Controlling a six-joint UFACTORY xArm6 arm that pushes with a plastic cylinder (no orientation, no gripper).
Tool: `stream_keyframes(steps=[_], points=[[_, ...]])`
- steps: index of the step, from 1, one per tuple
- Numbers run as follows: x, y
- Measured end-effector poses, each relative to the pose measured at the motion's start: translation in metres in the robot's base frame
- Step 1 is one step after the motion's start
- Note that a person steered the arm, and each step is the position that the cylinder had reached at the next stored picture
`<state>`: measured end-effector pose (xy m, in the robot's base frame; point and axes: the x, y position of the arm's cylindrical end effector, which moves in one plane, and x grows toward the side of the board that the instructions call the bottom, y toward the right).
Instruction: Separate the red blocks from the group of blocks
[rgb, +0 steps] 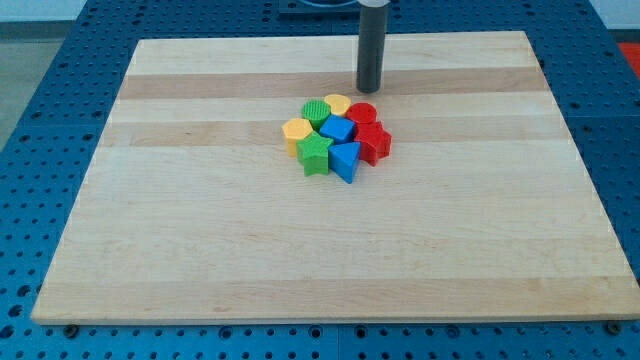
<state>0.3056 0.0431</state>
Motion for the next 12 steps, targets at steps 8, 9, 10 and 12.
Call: stream_keyframes(steps=[8,9,10,12], points=[[0.048,-0.021],[0.06,-0.021],[0.07,-0.021],[0.104,-0.017]])
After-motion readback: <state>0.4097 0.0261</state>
